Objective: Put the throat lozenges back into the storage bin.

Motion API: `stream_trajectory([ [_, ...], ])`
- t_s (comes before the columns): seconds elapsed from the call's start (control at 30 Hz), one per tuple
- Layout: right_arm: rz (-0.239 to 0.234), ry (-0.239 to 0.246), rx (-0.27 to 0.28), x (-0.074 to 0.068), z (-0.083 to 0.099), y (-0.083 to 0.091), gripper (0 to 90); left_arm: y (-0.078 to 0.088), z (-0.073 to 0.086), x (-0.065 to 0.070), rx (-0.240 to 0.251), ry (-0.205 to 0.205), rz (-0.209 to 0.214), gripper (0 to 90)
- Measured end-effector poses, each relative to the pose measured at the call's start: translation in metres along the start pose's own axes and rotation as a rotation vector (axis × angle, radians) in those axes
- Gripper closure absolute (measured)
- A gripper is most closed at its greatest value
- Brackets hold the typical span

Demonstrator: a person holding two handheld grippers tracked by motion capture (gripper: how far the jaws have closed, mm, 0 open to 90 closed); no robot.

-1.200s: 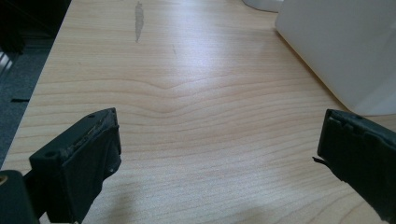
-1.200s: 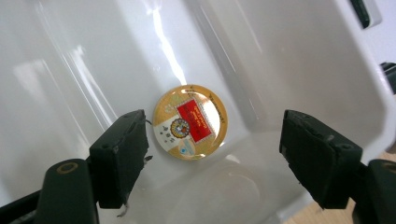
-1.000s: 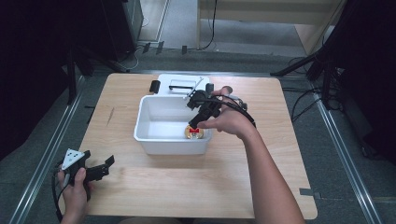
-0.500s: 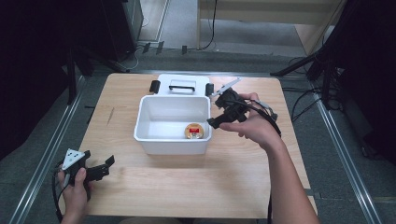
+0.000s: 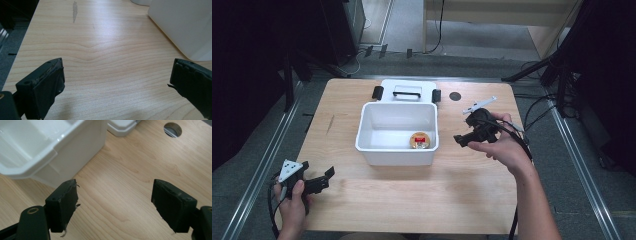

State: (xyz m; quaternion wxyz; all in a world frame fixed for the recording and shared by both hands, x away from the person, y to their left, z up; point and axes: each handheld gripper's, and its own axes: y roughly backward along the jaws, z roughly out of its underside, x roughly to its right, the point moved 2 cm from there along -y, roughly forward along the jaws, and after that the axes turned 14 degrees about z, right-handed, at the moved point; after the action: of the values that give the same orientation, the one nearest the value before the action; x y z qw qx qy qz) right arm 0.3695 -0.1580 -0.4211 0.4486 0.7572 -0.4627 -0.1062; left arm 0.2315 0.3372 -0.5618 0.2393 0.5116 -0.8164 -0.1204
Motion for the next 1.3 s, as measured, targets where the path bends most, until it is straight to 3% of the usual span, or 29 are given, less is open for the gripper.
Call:
stream_trajectory([
  [0.4, 0.036, -0.093, -0.073, 0.021, 0.056, -0.008, 17.9, 0.0, 0.0, 0.0, -0.002, 0.0, -0.002, 0.0],
  [0.77, 0.083, -0.157, -0.141, 0.031, 0.105, -0.021, 13.6, 0.0, 0.0, 0.0, -0.001, 0.0, -0.004, 0.0],
  [1.3, 0.163, -0.219, -0.118, 0.036, 0.147, -0.023, 12.6, 0.0, 0.0, 0.0, -0.003, 0.001, -0.003, 0.0],
])
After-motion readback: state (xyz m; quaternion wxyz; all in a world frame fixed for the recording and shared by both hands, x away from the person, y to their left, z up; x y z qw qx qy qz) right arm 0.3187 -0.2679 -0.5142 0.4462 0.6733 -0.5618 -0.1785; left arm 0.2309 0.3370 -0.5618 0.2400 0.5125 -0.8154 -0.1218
